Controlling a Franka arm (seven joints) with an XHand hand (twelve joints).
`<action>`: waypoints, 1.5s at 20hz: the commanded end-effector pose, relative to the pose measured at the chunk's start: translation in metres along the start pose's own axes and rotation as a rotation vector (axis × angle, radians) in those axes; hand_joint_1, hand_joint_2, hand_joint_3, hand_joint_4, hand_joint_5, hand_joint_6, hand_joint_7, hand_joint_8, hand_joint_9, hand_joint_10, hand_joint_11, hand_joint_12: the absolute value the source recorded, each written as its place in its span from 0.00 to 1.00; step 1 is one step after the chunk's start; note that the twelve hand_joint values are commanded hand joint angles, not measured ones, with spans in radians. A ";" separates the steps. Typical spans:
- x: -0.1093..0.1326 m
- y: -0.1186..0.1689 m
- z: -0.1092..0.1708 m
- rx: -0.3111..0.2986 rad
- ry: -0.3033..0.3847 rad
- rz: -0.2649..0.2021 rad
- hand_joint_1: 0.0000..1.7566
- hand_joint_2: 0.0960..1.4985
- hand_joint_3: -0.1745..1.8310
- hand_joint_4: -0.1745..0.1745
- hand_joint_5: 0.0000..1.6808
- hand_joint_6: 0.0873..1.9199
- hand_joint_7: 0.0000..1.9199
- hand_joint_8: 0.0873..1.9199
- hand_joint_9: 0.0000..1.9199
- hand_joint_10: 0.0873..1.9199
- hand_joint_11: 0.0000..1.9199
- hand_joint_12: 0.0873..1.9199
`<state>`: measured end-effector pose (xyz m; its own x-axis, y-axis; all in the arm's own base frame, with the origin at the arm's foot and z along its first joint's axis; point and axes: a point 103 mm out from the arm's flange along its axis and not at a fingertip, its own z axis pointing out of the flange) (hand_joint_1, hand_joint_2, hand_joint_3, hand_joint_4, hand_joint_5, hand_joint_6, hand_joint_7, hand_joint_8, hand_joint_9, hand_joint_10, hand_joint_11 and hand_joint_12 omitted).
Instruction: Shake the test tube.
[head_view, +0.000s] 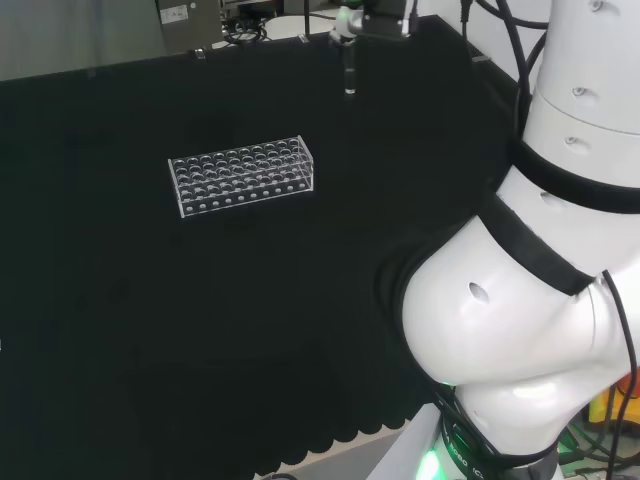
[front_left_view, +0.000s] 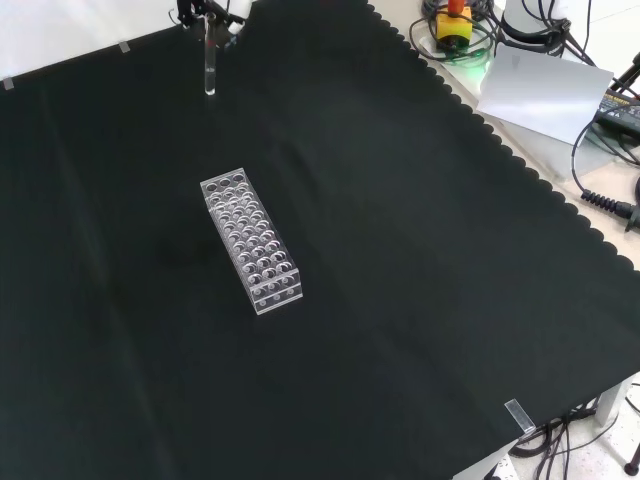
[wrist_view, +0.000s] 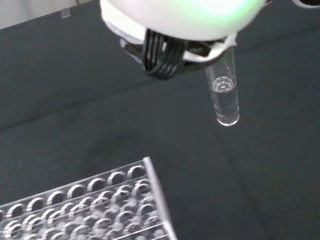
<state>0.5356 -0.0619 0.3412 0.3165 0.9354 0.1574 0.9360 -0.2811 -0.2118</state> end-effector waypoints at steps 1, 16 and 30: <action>0.071 -0.004 0.022 0.051 0.087 -0.084 0.70 0.41 0.38 0.00 0.81 0.21 0.89 0.22 0.84 0.27 0.68 0.41; 0.189 -0.030 0.046 0.123 0.153 -0.279 0.70 0.41 0.38 0.00 0.81 0.21 0.89 0.21 0.84 0.27 0.68 0.42; 0.052 -0.014 0.031 0.071 0.046 -0.058 0.70 0.41 0.38 0.00 0.81 0.21 0.89 0.21 0.84 0.27 0.68 0.42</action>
<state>0.5455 0.0508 0.3238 0.1939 0.9398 0.2815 0.9558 -0.1163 -0.2702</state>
